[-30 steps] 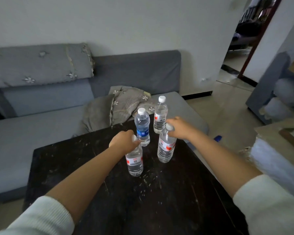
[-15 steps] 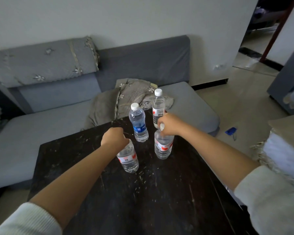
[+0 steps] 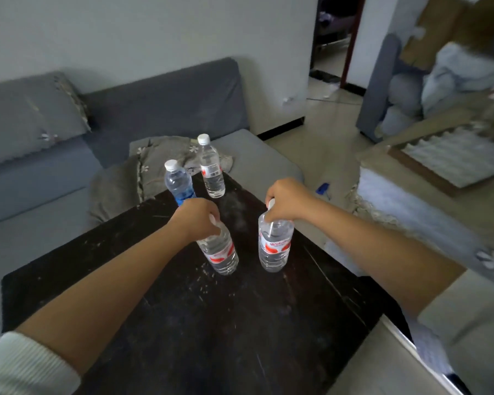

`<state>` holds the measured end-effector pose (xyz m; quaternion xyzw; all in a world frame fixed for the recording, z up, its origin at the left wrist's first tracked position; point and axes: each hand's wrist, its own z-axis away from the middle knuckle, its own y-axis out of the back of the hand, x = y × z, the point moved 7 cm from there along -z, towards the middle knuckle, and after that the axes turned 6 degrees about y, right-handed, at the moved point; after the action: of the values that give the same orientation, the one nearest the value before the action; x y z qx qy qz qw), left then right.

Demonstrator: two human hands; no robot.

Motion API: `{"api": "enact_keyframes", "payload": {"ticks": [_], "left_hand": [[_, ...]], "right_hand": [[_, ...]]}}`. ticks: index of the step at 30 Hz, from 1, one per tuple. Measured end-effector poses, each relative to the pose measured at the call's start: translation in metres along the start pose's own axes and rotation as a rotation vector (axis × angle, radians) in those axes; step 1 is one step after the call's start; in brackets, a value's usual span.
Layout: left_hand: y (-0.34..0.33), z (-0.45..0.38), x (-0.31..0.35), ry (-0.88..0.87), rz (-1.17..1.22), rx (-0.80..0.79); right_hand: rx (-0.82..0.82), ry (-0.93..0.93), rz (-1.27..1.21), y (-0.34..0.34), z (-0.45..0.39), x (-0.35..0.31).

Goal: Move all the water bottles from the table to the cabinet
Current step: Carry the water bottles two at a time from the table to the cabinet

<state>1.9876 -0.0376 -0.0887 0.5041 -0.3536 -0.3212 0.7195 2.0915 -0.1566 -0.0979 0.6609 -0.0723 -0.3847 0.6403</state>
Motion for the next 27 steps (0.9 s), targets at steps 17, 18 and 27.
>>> {"api": "enact_keyframes", "payload": {"ticks": [17, 18, 27], "left_hand": [[-0.087, 0.228, 0.244, -0.996, -0.256, -0.233], [-0.095, 0.249, 0.257, -1.057, -0.27, -0.238], [-0.166, 0.504, 0.343, -1.638, -0.42, -0.295]], "right_hand": [[0.341, -0.829, -0.194, -0.002, 0.417, 0.041], [0.361, -0.882, -0.19, -0.005, 0.443, 0.04], [0.497, -1.28, -0.094, -0.058, 0.707, -0.037]]}}
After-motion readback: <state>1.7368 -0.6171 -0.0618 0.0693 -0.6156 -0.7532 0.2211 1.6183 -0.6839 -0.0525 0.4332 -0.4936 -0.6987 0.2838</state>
